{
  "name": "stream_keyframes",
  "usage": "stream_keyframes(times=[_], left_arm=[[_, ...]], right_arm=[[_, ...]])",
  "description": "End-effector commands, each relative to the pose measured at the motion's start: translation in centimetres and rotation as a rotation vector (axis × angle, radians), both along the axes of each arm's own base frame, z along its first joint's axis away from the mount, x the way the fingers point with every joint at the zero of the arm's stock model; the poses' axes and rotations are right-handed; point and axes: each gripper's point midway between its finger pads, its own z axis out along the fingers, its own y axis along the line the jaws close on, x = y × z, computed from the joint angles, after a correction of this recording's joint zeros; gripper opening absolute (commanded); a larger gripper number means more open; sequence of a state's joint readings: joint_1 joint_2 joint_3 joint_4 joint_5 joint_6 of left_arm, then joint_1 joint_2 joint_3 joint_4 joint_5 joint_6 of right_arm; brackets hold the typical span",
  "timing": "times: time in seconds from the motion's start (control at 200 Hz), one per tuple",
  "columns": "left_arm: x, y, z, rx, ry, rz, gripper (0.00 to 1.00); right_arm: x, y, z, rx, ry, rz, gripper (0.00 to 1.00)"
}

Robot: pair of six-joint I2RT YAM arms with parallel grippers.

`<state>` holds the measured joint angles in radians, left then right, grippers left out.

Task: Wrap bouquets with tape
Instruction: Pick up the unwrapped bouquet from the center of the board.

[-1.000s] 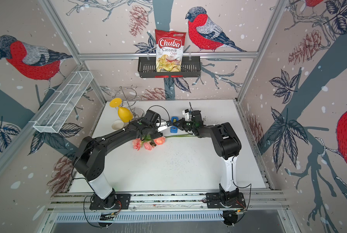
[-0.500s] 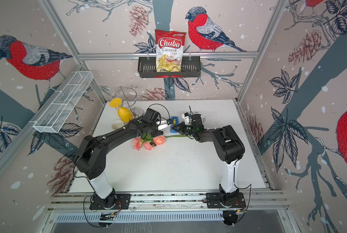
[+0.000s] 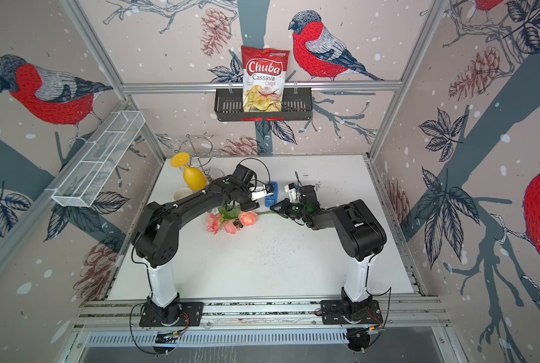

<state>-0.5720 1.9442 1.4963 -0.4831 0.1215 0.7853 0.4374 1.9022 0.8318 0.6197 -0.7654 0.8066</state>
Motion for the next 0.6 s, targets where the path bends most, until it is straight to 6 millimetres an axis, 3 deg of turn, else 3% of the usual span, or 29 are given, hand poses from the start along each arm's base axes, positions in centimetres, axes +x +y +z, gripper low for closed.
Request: stream_keyframes(times=[0.0,0.4,0.595], left_arm=[[-1.2,-0.3,-1.0,0.008,0.082,-0.048,0.59],[-2.2,-2.0,-3.6,0.012,0.258,-0.146,0.56],[-3.2,-1.8,-4.7,0.038,0.327,-0.176,0.55]], right_arm=[[-0.9,0.3,0.5,0.012,-0.027,0.043,0.00],[-1.2,0.3,0.7,0.023,-0.032,0.047,0.00],[-1.3,0.2,0.6,0.020,-0.031,0.046,0.00]])
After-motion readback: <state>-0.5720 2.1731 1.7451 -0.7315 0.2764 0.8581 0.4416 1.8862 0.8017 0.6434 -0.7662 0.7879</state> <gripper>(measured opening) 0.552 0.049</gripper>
